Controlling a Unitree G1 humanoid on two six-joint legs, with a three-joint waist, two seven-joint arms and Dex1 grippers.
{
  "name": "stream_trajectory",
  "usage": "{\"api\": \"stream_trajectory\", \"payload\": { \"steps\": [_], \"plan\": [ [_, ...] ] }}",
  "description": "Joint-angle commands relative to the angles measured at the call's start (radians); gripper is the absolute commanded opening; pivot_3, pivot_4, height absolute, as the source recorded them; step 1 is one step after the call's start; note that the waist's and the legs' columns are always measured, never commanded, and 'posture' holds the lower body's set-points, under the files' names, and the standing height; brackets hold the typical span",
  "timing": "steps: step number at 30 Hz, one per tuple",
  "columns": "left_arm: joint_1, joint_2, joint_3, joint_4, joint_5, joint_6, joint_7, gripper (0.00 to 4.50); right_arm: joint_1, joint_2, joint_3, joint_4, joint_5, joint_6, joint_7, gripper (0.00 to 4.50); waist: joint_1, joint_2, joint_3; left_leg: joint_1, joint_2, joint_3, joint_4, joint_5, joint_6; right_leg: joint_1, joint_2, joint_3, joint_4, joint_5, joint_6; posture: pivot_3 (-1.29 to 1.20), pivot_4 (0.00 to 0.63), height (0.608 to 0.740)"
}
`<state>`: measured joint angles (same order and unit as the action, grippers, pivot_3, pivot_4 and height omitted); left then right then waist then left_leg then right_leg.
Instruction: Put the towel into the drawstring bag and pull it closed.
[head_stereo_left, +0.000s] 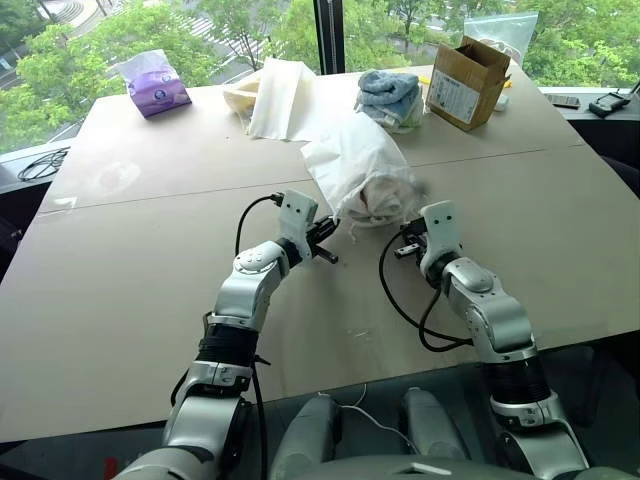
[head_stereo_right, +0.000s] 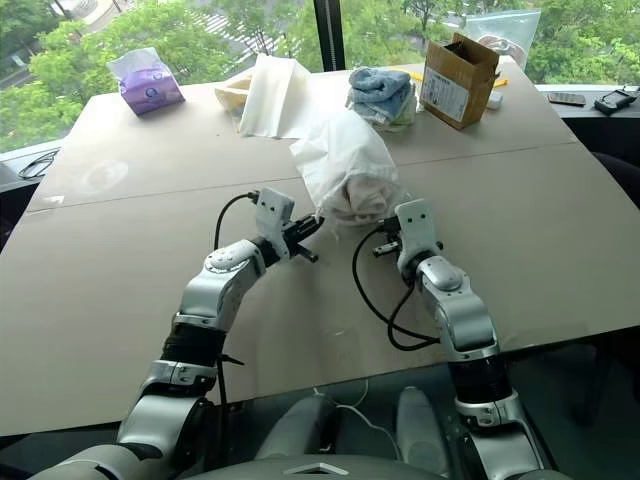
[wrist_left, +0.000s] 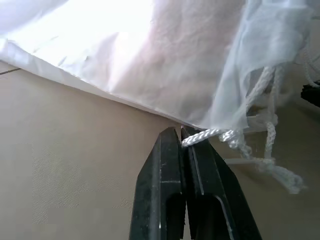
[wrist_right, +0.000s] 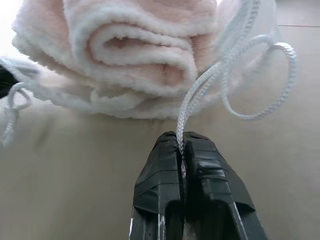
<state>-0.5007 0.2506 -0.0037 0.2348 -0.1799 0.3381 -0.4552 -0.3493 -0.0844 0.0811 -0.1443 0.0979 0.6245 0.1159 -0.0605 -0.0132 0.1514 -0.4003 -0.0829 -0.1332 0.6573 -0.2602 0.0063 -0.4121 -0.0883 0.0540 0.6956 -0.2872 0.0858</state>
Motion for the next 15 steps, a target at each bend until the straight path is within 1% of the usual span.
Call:
{"api": "stream_trajectory", "payload": {
  "steps": [1, 4, 10, 15],
  "plan": [
    [-0.026, 0.016, 0.095, 0.006, 0.059, -0.074, 0.182, 0.11, -0.015, 0.012, -0.127, -0.006, -0.033, -0.080, -0.131, 0.00, 0.002, 0.000, 0.000, 0.000, 0.000, 0.000, 0.000, 0.000, 0.000, 0.000, 0.000, 0.000, 0.000, 0.000, 0.000, 0.00, 0.150, 0.740],
    [-0.046, 0.019, 0.143, 0.015, 0.100, -0.108, 0.310, 0.11, -0.030, 0.009, -0.201, 0.014, -0.054, -0.125, -0.211, 0.00, 0.004, 0.000, 0.000, 0.000, 0.000, 0.000, 0.000, 0.000, 0.000, 0.000, 0.000, 0.000, 0.000, 0.000, 0.000, 0.00, 0.150, 0.740],
    [-0.107, 0.044, 0.171, -0.015, 0.224, -0.135, 0.541, 0.11, -0.098, -0.076, -0.319, 0.082, -0.123, -0.266, -0.344, 0.00, 0.015, 0.000, 0.000, 0.000, -0.001, 0.001, 0.000, 0.000, 0.000, 0.000, 0.000, 0.001, 0.000, 0.000, 0.000, 0.00, 0.150, 0.740],
    [-0.176, 0.087, 0.214, -0.028, 0.280, -0.110, 0.670, 0.11, -0.129, -0.135, -0.366, 0.119, -0.146, -0.344, -0.395, 0.00, 0.015, 0.000, 0.000, 0.000, 0.000, 0.001, 0.000, 0.000, 0.000, 0.000, 0.000, 0.000, 0.000, 0.000, 0.000, 0.00, 0.150, 0.740]
  ]
}}
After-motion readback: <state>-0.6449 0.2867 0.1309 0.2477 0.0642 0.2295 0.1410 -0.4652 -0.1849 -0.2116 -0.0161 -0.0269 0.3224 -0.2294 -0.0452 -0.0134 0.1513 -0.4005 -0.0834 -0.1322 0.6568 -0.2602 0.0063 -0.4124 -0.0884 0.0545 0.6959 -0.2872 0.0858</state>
